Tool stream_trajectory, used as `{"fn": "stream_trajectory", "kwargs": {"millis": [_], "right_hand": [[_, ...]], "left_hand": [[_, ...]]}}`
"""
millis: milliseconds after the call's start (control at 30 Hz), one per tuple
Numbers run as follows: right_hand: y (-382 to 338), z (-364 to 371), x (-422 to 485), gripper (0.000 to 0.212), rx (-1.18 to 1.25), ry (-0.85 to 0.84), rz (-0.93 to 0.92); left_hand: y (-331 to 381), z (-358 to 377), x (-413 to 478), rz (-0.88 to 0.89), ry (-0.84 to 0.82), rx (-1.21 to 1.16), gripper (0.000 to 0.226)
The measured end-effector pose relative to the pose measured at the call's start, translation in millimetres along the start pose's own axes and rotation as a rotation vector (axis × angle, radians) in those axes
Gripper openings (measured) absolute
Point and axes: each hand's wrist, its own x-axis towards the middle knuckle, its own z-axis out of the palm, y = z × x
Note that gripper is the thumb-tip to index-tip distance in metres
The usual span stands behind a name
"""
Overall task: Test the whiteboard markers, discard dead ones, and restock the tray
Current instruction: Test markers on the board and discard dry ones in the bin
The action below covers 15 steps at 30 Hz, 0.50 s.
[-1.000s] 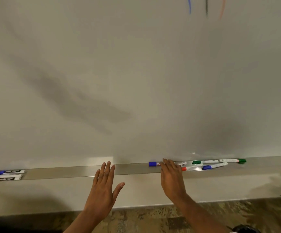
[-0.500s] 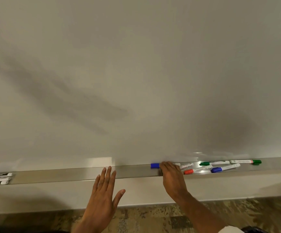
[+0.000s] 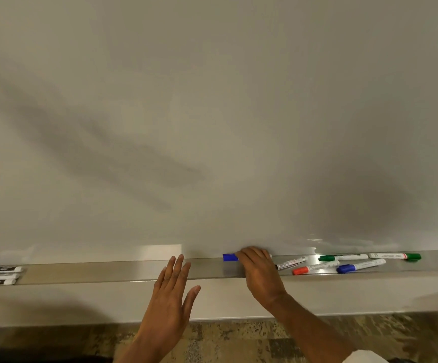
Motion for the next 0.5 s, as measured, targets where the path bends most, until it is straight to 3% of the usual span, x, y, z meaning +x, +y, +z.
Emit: {"fn": "stream_trajectory", "kwargs": {"millis": [167,333,500], "right_hand": [[-50,-25,21,0.049,0.158,0.128,-0.014],[-104,-82,40,0.031,0.562,0.136,0.083],[-135,-151,61,0.032,0.844,0.150,0.167]], "left_hand": [[43,-38,7,-0.117,0.066,-0.381,0.057],[95,-97,25,-0.217,0.162,-0.965,0.029],[120,-156,27,-0.217,0.061,-1.264,0.027]]}}
